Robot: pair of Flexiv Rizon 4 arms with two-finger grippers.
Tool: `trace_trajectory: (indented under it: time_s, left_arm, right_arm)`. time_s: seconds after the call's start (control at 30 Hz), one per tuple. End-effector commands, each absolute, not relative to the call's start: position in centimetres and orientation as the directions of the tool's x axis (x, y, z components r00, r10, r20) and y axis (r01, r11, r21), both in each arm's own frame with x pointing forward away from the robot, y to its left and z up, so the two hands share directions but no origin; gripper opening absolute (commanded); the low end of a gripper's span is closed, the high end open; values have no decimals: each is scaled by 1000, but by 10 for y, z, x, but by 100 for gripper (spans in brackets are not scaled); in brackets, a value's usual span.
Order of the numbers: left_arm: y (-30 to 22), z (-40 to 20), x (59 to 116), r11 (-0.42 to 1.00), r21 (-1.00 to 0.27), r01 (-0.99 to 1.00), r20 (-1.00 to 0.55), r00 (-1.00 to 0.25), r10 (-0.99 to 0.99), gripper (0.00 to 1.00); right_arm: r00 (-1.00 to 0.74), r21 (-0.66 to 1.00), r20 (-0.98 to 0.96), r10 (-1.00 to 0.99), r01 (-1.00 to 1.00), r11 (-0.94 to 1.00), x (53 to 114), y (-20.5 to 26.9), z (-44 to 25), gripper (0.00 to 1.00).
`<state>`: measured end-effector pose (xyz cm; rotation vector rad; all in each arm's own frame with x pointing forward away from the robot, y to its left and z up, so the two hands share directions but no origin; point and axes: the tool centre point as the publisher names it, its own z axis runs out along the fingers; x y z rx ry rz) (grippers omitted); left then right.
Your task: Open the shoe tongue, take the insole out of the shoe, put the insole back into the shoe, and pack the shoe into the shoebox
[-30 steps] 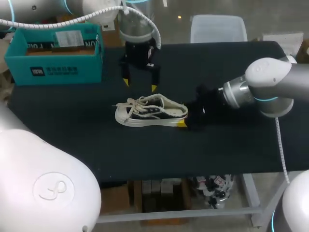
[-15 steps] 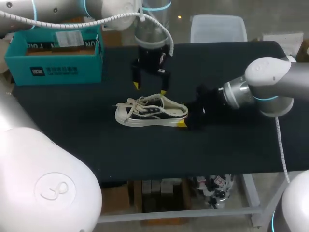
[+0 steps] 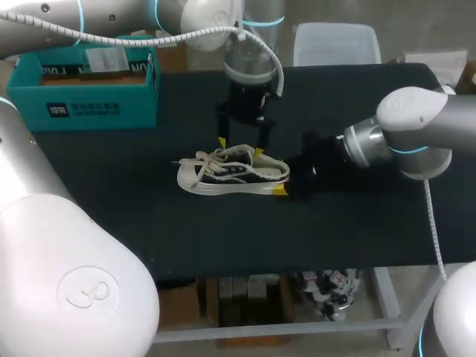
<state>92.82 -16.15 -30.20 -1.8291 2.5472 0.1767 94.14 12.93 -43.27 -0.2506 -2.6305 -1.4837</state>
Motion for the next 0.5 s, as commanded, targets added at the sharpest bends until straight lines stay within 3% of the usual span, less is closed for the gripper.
trace_trajectory:
  time_s: [0.03,0.33,0.5]
  left_arm:
    - [-163,-310,925,297,88,-951,-69,-304,-950,81]
    - [-167,-324,917,257,59,-965,-105,-262,-959,77]
    - [-175,-334,921,244,38,-969,-141,-247,-959,83]
  right_arm:
    - [-980,839,181,85,199,506,947,134,-448,0]
    - [-980,839,181,85,199,506,947,134,-448,0]
    - [-980,839,181,85,199,506,947,134,-448,0]
